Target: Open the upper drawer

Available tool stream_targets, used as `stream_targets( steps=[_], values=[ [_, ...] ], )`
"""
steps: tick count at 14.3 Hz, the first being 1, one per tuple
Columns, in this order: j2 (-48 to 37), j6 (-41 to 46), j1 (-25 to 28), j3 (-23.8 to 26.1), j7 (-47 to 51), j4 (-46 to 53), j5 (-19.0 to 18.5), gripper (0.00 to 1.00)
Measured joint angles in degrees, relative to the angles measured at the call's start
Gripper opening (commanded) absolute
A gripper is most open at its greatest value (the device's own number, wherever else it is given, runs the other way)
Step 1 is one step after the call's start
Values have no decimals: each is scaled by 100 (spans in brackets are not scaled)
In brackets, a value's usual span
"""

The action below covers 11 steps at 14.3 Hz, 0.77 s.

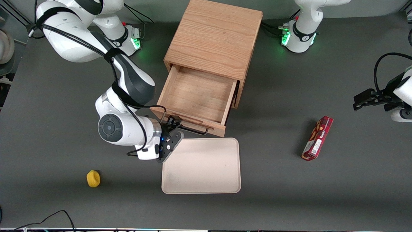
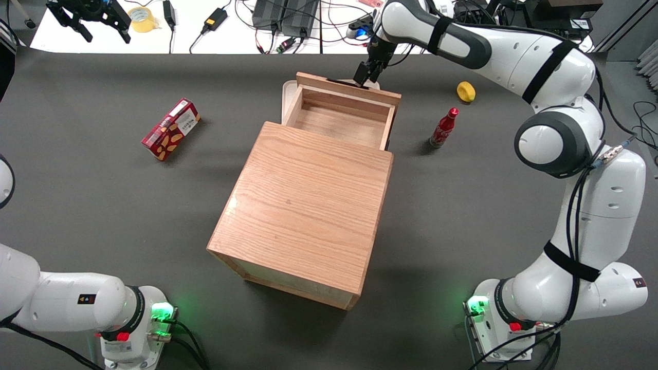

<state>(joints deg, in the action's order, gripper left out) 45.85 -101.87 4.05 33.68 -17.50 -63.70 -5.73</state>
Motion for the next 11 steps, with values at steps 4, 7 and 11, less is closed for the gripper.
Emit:
stream_targets(
  steps=[4,7,11],
  values=[
    [117,-10,8,-56,-260,189,-74,100],
    [136,-13,11,-136,-513,308,-97,100],
    [143,32,36,-110,-499,438,-102,100]
  ],
)
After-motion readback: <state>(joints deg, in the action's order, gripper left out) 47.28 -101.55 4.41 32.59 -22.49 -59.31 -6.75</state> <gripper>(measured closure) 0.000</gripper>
